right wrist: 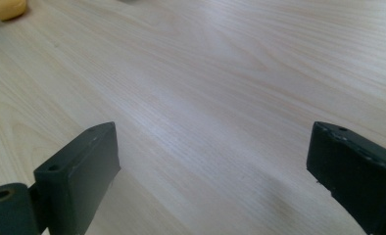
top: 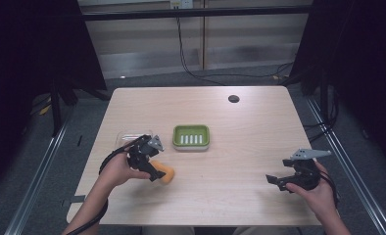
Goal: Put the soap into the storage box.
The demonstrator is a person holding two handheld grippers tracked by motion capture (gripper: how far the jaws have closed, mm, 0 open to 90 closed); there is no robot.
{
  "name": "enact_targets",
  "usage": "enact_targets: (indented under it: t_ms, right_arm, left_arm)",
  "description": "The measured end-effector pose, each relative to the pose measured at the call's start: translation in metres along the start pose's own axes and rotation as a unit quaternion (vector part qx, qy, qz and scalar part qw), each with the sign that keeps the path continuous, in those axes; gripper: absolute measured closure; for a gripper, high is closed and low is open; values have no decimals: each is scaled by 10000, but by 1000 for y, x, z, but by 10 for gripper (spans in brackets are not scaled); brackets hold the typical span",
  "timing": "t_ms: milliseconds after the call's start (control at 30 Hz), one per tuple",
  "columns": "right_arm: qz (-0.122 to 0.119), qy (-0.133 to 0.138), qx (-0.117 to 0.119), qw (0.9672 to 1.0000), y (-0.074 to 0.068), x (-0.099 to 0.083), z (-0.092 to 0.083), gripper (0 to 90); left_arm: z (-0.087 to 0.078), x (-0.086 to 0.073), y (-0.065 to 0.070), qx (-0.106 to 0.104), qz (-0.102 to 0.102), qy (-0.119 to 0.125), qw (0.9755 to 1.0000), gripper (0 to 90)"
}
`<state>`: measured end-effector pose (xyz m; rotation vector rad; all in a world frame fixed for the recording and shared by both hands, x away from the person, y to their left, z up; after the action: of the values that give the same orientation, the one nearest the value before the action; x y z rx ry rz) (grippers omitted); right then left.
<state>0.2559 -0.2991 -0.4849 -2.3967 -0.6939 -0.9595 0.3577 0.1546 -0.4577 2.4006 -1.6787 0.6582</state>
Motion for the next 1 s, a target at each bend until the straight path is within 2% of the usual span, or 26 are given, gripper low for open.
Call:
enact_targets:
  t_ms: [100,333,467,533,567,600,700,800,867,900,933,1000]
  right_arm:
    - [-55,-12,67,10000,-3,1,2,51]
    - [-88,-29,143,9999,-5,1,2,54]
    - [-80,-35,163,9998,-5,0,3,54]
    - [-72,-30,160,9998,-4,0,2,55]
    - [-47,-29,180,9998,-4,0,2,55]
    - [-77,-8,188,9998,-3,0,2,56]
    - [-53,-16,161,9999,-3,0,1,57]
    - [-37,-21,192,9998,-4,1,2,59]
    - [-77,-36,200,9998,-5,1,3,60]
    - [-77,-36,200,9998,-5,1,3,60]
    - [-86,-62,219,9997,-5,1,4,60]
    - [-102,-87,204,9997,-5,0,4,61]
  left_arm:
    - [3,1,2,-102,153,-83,9998,63]
    - [13,1,4,-222,354,-226,9989,63]
    - [17,1,6,-257,412,-286,9984,65]
    - [20,0,6,-301,384,-316,9983,67]
    - [22,0,8,-290,262,-271,9989,68]
    - [22,0,6,-293,418,-324,9982,70]
    - [27,1,7,-321,343,-309,9984,78]
    - [28,0,6,-372,493,-392,9973,97]
    - [31,-1,8,-411,398,-366,9977,118]
    - [32,-1,9,-418,458,-403,9973,118]
    - [33,-2,9,-415,614,-526,9959,126]
    - [36,-3,9,-492,547,-572,9957,152]
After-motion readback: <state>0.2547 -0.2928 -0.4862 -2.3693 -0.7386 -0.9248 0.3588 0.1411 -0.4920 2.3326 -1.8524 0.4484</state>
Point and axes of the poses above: each handheld gripper's, and its own axes: z roughly forward along the jaws, x roughly out of its top, y roughly to its right, the point moved 2 cm from there along z, roughly forward along the jaws, and after that the axes turned 7 degrees about x, right-handed, at the moved point
